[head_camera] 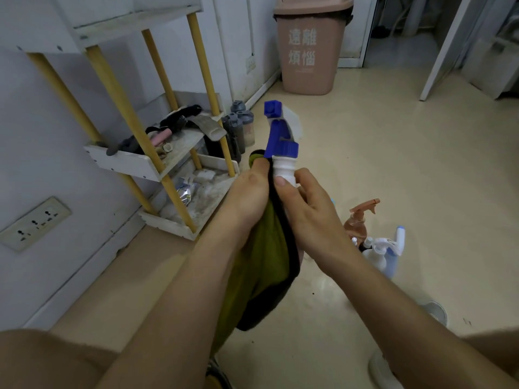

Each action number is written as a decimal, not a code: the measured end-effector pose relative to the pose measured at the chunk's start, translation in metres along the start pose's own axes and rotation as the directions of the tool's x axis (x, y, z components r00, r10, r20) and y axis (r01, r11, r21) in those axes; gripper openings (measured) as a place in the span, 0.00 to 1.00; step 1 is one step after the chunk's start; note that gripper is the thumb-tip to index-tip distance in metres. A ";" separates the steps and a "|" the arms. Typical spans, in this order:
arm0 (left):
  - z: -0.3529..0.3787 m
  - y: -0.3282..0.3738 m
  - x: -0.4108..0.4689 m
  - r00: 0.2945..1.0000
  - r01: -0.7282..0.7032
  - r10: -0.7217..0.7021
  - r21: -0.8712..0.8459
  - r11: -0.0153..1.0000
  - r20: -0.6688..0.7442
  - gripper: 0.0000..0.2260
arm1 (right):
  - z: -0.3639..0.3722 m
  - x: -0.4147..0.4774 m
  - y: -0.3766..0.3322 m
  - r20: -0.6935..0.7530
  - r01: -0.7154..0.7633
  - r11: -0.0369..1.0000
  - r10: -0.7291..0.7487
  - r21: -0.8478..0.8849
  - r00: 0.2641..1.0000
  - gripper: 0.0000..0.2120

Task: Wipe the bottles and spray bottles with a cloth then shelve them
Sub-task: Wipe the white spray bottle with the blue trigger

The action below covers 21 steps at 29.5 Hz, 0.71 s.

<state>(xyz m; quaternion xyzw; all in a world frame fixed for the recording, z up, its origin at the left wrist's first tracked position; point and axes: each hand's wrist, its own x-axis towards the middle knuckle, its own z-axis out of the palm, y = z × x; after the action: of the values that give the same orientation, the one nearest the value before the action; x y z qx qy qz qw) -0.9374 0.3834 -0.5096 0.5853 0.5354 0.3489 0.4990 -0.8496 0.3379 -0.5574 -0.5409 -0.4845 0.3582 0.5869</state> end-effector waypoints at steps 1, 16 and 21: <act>-0.002 0.000 0.002 0.999 0.024 -0.021 -0.078 0.997 0.034 0.18 | -0.002 0.001 -0.003 0.022 0.011 1.000 -0.011 -0.013 1.000 0.15; -0.023 -0.058 -0.008 0.991 0.106 -0.108 0.026 0.994 0.082 0.13 | -0.011 -0.007 -0.023 0.081 0.175 0.964 -0.162 -0.199 0.983 0.12; -0.024 -0.039 0.002 0.995 0.054 -0.031 0.241 0.969 -0.098 0.10 | -0.047 0.008 -0.032 0.158 -0.347 0.892 0.313 0.291 0.936 0.30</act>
<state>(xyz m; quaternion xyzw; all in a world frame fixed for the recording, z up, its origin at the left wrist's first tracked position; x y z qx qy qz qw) -0.9710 0.3873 -0.5407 0.6133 0.6095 0.2969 0.4052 -0.8060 0.3273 -0.5218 -0.4951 -0.3528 0.5536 0.5691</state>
